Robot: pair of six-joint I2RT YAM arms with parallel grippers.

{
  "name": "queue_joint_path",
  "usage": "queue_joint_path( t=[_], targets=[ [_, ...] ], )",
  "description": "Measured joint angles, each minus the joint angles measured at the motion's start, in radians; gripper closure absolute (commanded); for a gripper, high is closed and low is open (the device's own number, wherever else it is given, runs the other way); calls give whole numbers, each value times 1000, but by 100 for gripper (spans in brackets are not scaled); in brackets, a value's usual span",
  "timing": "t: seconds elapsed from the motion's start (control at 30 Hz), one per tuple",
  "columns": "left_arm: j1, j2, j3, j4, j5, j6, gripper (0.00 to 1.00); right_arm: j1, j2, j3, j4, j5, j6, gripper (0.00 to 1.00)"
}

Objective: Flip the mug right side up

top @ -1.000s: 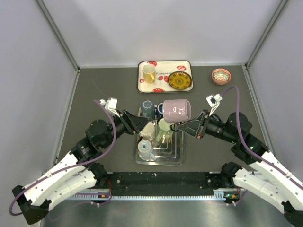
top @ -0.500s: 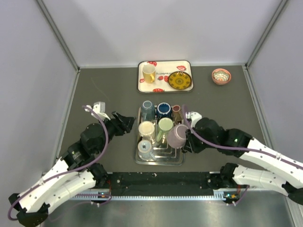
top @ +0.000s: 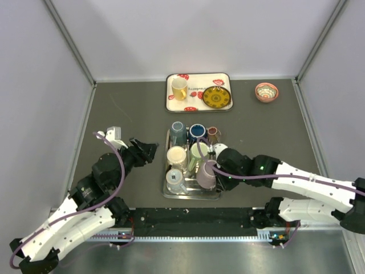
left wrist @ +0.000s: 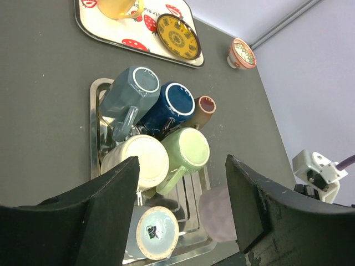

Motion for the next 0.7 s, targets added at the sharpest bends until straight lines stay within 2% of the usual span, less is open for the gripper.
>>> queue_joint_path(
  t=[0.7],
  targets=[
    [0,-40,-48,-46,-4,0,31,24,287,-24,151,13,11,100]
  ],
)
